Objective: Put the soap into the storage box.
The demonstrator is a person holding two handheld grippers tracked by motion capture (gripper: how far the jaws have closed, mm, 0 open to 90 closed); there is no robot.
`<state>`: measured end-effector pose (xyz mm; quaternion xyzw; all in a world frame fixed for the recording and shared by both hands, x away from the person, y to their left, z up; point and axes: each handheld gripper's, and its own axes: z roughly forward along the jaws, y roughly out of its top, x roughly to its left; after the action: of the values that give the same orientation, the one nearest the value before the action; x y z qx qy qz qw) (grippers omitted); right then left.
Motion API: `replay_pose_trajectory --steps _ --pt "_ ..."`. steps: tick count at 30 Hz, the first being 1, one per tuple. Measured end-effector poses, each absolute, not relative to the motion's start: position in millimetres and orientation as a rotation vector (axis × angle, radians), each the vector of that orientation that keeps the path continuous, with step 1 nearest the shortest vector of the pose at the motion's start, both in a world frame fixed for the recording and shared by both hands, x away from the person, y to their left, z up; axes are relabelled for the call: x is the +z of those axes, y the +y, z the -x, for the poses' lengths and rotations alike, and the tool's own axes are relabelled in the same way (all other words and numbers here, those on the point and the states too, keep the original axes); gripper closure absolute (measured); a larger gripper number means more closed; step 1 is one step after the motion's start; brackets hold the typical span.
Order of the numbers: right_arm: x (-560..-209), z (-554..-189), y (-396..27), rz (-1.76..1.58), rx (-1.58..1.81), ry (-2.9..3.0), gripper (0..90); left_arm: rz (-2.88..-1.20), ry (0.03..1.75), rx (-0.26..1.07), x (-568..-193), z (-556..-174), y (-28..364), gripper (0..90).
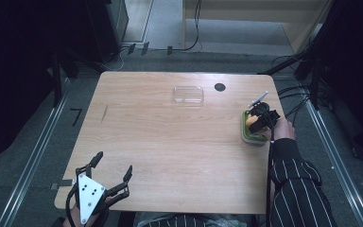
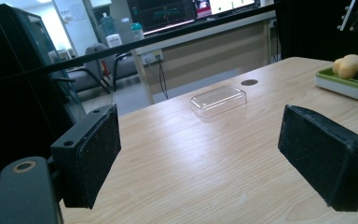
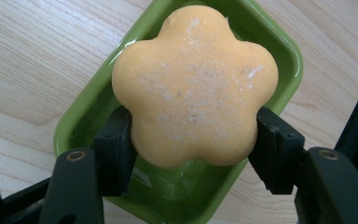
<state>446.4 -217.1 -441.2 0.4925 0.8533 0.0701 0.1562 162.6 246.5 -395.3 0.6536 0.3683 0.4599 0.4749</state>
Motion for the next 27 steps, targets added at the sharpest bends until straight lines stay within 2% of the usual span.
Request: replay_pose_trajectory --steps 27 --pt "-452 -451 -216 -1.372 0.140 2.479 39.7 -1.600 0.907 1.127 -395 -161 247 13.0"
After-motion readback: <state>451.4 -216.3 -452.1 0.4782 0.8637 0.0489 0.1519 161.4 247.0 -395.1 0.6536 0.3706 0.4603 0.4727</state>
